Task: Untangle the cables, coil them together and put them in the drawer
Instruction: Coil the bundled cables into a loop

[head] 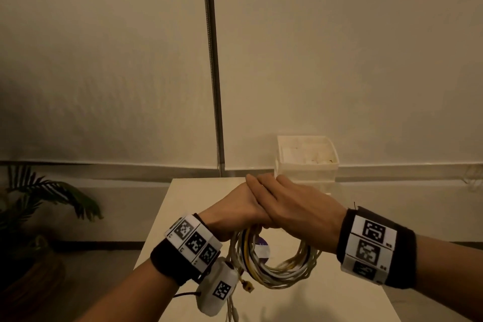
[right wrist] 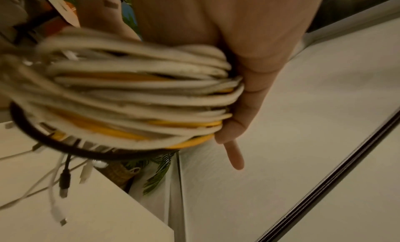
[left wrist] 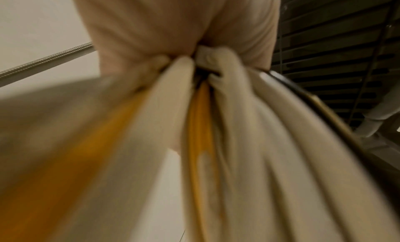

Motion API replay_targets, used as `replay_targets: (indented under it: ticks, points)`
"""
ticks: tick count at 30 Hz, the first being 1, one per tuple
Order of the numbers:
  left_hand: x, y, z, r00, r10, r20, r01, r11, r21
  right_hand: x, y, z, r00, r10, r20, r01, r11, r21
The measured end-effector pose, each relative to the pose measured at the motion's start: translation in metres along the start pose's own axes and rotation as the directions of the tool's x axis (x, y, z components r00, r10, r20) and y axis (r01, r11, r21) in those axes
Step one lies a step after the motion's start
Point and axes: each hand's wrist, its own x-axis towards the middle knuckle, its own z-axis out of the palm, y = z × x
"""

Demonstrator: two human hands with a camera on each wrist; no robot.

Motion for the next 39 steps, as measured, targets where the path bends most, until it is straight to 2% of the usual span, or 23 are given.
replay_targets:
  ticks: [4,10,12,15,17,19,21,23,27,29,31,34,35,37,39]
  points:
    - [-0.001,-0.003,0.002,0.998,-0.057,-0.041,0.051,0.989,-0.136,0.002,0.003,0.011,0.996,0.044,0.083,-0.041,0.999,-0.028]
    - [-0.003,-0.008,-0.001,0.998,-0.062,-0.030,0.057,0.987,-0.150,0.008,0.003,0.007,0.973,0.037,0.227,-0.057,0.995,0.084]
    - [-0.004,-0.009,-0.003,0.998,-0.058,-0.021,0.053,0.978,-0.202,0.008,0.006,0.009,0.972,0.059,0.227,-0.088,0.989,0.119]
    - [-0.003,-0.018,-0.006,0.996,-0.060,-0.068,0.038,0.957,-0.288,0.007,0.011,0.018,0.974,0.105,0.200,-0.140,0.976,0.168]
    - [-0.003,-0.029,-0.011,0.996,-0.077,-0.035,0.053,0.893,-0.446,0.007,0.013,0.020,0.978,0.146,0.149,-0.173,0.967,0.185]
    - [-0.010,-0.041,-0.017,0.997,-0.057,0.048,0.074,0.816,-0.573,0.006,0.015,0.023,0.975,0.207,0.080,-0.218,0.957,0.193]
    - [-0.016,-0.047,-0.014,0.997,-0.018,0.074,0.054,0.849,-0.526,0.007,0.018,0.026,0.967,0.250,0.049,-0.254,0.955,0.155]
    - [-0.018,-0.048,-0.002,1.000,-0.010,0.030,0.022,0.892,-0.452,0.008,0.018,0.031,0.962,0.270,0.039,-0.273,0.954,0.124]
    - [-0.011,-0.047,0.024,0.978,-0.101,-0.182,0.004,0.883,-0.469,0.011,0.019,0.041,0.928,0.371,0.022,-0.370,0.919,0.138]
    - [-0.008,-0.043,0.025,0.964,-0.116,-0.241,-0.001,0.901,-0.435,0.008,0.019,0.044,0.912,0.409,0.030,-0.408,0.895,0.182]
    - [-0.007,-0.038,0.022,0.964,-0.104,-0.244,0.011,0.935,-0.355,0.002,0.020,0.038,0.910,0.411,0.049,-0.409,0.875,0.258]
    - [-0.004,-0.027,0.013,0.973,-0.087,-0.216,0.042,0.978,-0.204,-0.009,0.024,0.024,0.925,0.349,0.149,-0.380,0.849,0.368]
    - [-0.002,-0.024,0.009,0.977,-0.077,-0.198,0.046,0.986,-0.157,-0.011,0.023,0.016,0.932,0.329,0.152,-0.360,0.885,0.294]
    - [0.002,-0.017,0.002,0.984,-0.055,-0.170,0.044,0.997,-0.063,-0.009,0.018,0.002,0.962,0.249,0.110,-0.254,0.967,0.030]
    - [0.005,-0.011,-0.004,0.991,-0.017,-0.130,0.021,0.999,0.032,-0.003,0.012,-0.008,0.983,0.176,0.059,-0.164,0.973,-0.164]
